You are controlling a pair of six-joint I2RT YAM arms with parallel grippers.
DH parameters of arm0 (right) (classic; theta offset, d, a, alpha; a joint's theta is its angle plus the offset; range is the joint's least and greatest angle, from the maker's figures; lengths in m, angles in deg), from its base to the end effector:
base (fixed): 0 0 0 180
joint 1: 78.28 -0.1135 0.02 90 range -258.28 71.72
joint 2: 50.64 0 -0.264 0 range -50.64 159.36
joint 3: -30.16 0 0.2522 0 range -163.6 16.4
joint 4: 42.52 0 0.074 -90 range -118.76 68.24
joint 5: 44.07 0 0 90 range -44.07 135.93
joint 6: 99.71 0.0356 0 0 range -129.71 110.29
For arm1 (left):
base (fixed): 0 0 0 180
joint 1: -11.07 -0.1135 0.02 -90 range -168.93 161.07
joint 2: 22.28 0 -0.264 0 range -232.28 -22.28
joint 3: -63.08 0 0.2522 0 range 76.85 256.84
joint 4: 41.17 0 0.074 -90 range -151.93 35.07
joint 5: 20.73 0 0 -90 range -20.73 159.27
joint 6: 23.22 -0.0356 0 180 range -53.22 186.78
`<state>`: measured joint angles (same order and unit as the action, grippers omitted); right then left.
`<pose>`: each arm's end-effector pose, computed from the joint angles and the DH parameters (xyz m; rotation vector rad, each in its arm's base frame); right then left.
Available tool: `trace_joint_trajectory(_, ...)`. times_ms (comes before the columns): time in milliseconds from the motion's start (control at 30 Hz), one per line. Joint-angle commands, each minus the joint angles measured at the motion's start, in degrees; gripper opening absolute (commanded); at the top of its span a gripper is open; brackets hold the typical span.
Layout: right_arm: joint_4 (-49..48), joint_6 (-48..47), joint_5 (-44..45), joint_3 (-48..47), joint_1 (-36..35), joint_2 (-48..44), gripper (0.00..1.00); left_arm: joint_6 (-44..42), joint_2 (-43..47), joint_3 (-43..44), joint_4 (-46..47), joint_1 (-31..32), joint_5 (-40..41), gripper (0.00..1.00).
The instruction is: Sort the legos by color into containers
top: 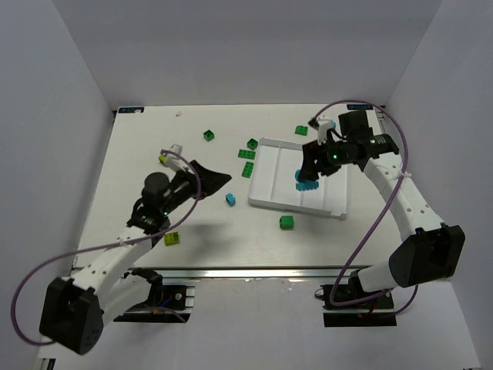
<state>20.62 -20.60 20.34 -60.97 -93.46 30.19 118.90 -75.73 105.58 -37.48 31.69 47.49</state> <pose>0.2760 0.0908 0.3347 -0.7349 2.3451 0.5869 0.1981 -0.0886 0.2641 -0.1985 1.8471 -1.2403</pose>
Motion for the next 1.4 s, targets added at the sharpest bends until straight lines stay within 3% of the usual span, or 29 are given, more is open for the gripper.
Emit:
trace_joint_trajectory(0,-8.1,10.2,-3.7,-7.0,-0.7,2.3,0.0,-1.2,-7.2,6.9,3.2,8.1,5.3,0.82)
trace_joint_trajectory(133,-13.4,19.6,0.7,-9.7,-2.5,4.5,0.0,-1.5,-13.5,11.3,6.6,14.3,10.3,0.82)
trace_joint_trajectory(267,-14.6,26.3,2.9,-10.3,-3.7,5.6,0.0,-5.3,-20.0,18.1,3.3,19.0,14.1,0.81)
trace_joint_trajectory(567,-15.1,31.7,2.5,-8.3,-4.9,3.8,0.0,-12.0,-31.7,32.1,-4.2,24.6,20.8,0.8)
trace_joint_trajectory(667,-15.6,32.2,2.5,-6.7,-5.5,2.7,0.0,-13.0,-34.4,34.7,-3.9,25.1,18.7,0.78)
trace_joint_trajectory(700,-15.8,32.2,2.5,-6.7,-5.5,2.5,0.0,-13.1,-35.0,35.2,-4.4,25.1,18.4,0.75)
trace_joint_trajectory(800,-15.9,32.2,1.9,-6.1,-5.5,2.1,0.0,-13.1,-35.8,35.1,-3.5,25.1,18.2,0.52)
trace_joint_trajectory(833,-16.0,32.2,1.9,-5.8,-5.5,2.0,0.0,-13.2,-36.5,35.3,-2.9,25.1,17.5,0.31)
trace_joint_trajectory(900,-16.2,32.1,2.3,-5.7,-5.5,2.0,0.0,-13.2,-36.9,35.7,-2.9,25.1,16.5,0.16)
trace_joint_trajectory(933,-16.3,31.9,2.6,-5.7,-5.5,2.0,0.0,-13.2,-37.1,35.6,-3.0,25.1,15.7,0.03)
trace_joint_trajectory(1367,-19.9,30.7,6.8,-8.6,-0.7,6.3,0.0,-12.9,-32.5,27.5,-2.2,25.1,16.1,0.0)
